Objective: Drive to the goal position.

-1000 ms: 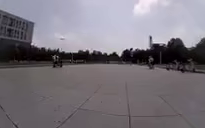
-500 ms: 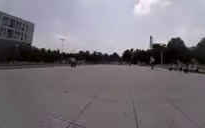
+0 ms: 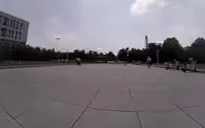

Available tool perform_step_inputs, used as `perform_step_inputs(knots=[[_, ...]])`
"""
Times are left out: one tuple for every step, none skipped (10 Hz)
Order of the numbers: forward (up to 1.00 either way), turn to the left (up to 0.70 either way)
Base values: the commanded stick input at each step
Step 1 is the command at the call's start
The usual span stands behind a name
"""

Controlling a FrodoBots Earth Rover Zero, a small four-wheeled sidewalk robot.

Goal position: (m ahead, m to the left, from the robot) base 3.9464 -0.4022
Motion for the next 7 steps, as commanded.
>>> perform_step_inputs(knots=[[0.7,0.0],[0.7,0.0],[0.7,0.0],[0.7,-0.04],[0.7,-0.12],[0.7,-0.13],[0.7,-0.14]])
